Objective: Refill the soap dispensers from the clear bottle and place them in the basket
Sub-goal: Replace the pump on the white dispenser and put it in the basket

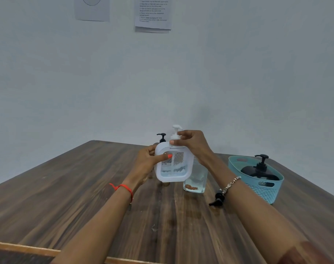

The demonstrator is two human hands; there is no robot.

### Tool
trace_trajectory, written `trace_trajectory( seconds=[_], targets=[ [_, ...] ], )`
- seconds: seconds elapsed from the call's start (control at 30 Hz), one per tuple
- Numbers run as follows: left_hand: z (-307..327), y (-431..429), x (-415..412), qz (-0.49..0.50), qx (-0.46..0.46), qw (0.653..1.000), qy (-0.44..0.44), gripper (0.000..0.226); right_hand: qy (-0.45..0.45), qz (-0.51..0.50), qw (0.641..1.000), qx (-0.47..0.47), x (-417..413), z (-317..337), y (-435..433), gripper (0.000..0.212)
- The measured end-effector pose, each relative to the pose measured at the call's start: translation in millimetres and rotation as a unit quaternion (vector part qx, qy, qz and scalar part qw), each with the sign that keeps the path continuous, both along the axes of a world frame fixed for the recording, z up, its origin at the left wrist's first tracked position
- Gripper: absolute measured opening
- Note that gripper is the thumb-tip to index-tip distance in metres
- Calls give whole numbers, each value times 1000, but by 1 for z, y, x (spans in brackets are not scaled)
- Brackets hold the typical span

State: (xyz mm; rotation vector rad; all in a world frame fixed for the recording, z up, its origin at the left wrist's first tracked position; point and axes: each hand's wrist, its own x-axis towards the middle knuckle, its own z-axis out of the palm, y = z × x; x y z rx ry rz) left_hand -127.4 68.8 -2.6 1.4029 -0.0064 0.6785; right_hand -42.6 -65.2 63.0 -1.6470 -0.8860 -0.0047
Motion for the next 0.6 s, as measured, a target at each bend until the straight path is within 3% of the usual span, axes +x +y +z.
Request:
trace_trajectory(
  seconds=[0.07,0.2,0.3,0.43,0.6],
  targets=[
    [0,0,1,-1,13,1000,4,38,-17,6,999,-36,-1,0,0,25],
    [-3,2,0,-11,10,1000,11,39,25,120,990,-74,5,5,-8,21],
    [-4,2,0,-6,23,1000,15,40,-6,61,996,-69,5,3,-7,10],
    [-3,-1,0,-14,10,1000,4,37,-21,-38,998,-41,2,-5,2,33],
    [-2,2,0,-14,11,1000,11,36,26,83,995,-50,4,1,-8,29]
  ],
)
